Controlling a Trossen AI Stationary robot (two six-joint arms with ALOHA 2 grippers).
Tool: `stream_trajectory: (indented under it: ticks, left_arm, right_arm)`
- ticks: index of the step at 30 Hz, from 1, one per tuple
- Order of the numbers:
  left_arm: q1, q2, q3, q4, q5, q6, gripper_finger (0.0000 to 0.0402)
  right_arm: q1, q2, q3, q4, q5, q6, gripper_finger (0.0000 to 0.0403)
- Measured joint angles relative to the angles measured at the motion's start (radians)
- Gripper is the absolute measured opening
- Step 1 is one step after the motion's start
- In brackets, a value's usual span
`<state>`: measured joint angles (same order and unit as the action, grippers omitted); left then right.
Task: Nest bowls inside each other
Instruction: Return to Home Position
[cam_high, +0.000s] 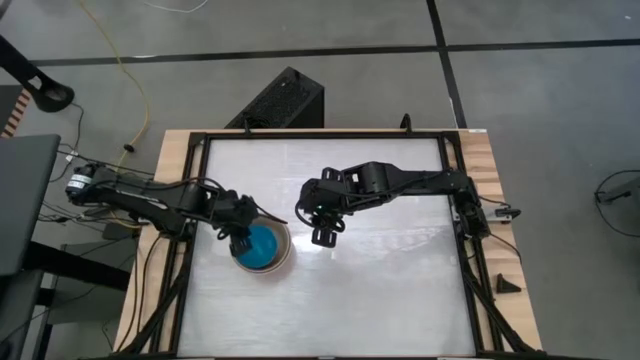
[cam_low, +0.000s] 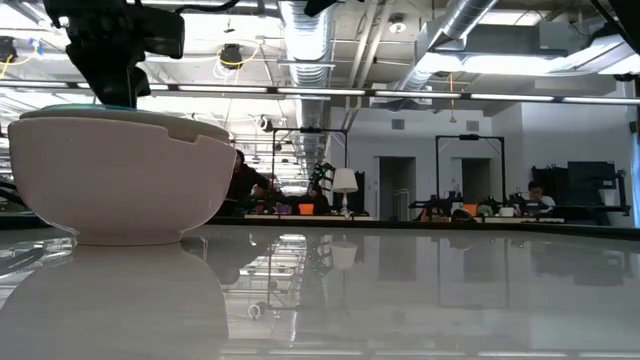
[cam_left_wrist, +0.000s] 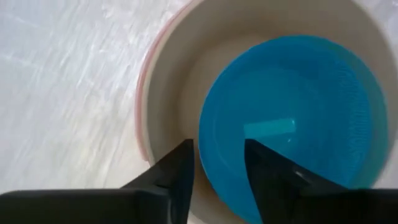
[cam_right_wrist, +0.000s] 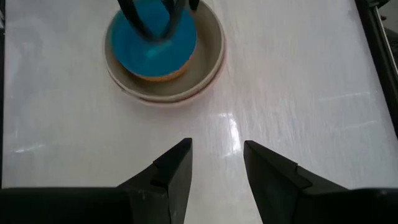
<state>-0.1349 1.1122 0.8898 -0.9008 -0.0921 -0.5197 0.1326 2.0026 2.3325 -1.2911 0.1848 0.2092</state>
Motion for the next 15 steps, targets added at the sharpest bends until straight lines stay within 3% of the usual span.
stream_trajectory:
  ticks: [8,15]
  left_arm:
    - [0.033,-0.007,0.158,-0.092,-0.02,0.146,0.0161]
    - [0.058,-0.071,0.256,0.015,-0.07,0.335,0.0163]
  right_arm:
    - [0.003,-0.024,-0.001,-0.102,-0.003,0.023,0.0179]
    - [0.032,-0.102,-0.001,-0.178,-0.005,0.013,0.0179]
